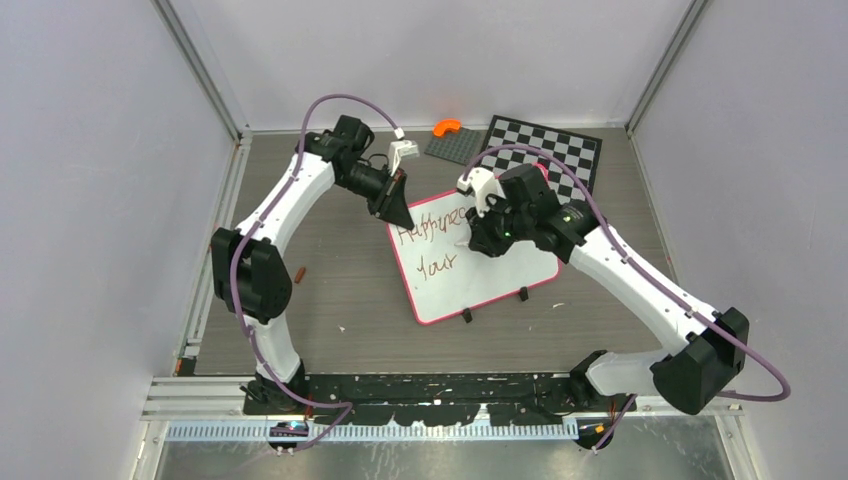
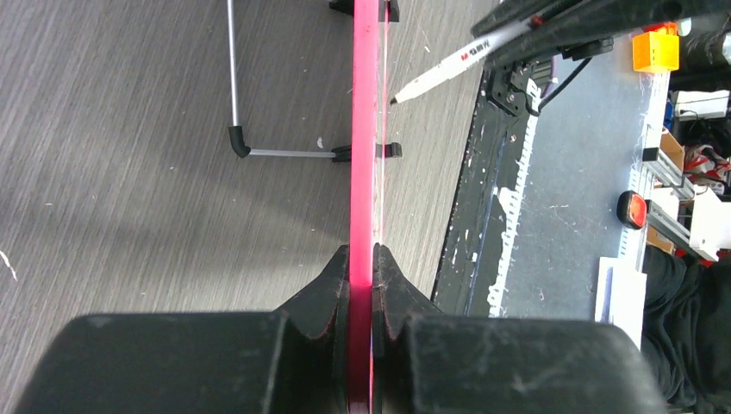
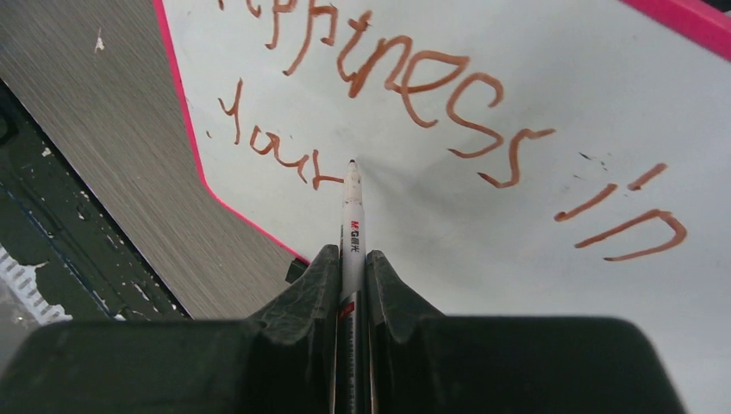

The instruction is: Write a sentence on the whiteboard

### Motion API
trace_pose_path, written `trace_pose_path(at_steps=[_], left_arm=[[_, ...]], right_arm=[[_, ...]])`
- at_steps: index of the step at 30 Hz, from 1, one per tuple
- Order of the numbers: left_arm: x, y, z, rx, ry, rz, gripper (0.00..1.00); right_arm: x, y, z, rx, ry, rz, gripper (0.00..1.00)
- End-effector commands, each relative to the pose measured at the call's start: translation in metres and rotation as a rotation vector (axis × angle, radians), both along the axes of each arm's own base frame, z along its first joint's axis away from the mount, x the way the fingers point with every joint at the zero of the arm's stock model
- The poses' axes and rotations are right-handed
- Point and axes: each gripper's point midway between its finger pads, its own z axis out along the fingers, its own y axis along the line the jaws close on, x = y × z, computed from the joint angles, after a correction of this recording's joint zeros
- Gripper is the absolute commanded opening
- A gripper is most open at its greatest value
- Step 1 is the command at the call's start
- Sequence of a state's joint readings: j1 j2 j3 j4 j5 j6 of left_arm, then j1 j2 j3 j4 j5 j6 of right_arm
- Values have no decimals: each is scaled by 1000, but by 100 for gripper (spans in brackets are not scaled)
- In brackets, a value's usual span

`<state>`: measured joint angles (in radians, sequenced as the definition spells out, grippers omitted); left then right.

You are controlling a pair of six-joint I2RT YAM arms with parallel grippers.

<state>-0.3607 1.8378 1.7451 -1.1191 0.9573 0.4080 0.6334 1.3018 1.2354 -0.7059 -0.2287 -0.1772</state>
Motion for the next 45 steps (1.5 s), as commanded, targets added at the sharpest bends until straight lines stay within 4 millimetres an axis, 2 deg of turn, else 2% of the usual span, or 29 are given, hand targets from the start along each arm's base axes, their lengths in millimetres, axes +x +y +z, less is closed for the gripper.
trace_pose_path(at_steps=[1,11,14,23,27,30,37,45], left_arm=[[-9,16,-32,184,-46,-49,0],[-10,15,-38,198,-45,-51,0],[-12,14,-38,198,-46,-57,0],[-12,12,-40,196,-37,-62,0],[-12,12,-40,197,-38,-64,0],[-13,13,-40,197,-42,-66,0],[-12,11,-39,190,-41,-65,0],[-11,9,-39,185,-21,-51,0]], right_arm=[[-9,-8,6,76,34,7,0],[-17,-9,2,149,78,-1,0],[-12,-8,-3,156,65,-17,0],[5,-9,1,149,15,-69,0],[11,-17,0,115,-8,-114,0],[4,-22,0,92,-4,-99,0],[-27,-32,-3,59,59,-25,0],[-5,-47,-7,17,-34,-143,0]])
